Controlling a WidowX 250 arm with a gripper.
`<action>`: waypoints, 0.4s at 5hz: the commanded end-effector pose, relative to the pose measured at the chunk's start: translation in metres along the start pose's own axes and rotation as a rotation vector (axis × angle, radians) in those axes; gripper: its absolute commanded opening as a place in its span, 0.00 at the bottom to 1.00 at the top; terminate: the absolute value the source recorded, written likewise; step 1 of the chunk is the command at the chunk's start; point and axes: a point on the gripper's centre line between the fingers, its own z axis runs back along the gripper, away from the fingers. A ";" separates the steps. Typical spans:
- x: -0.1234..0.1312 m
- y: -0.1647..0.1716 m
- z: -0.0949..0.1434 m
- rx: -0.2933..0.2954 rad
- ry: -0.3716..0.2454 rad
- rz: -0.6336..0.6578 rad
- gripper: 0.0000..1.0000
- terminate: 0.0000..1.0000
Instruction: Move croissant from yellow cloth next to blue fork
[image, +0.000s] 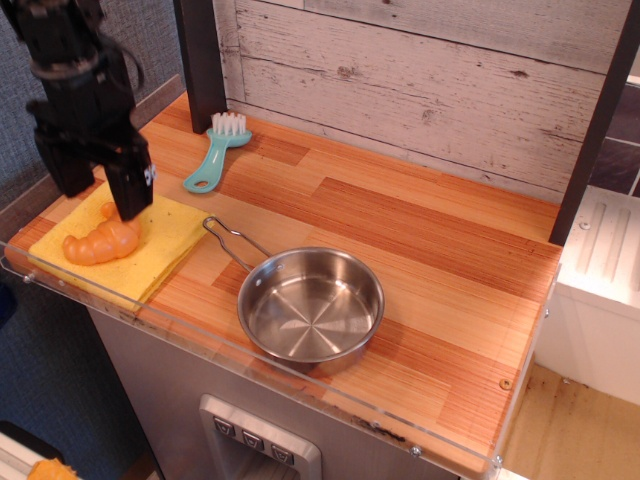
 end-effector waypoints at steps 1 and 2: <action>0.001 0.005 -0.019 0.055 0.008 0.023 1.00 0.00; 0.000 0.004 -0.024 0.063 0.021 0.020 1.00 0.00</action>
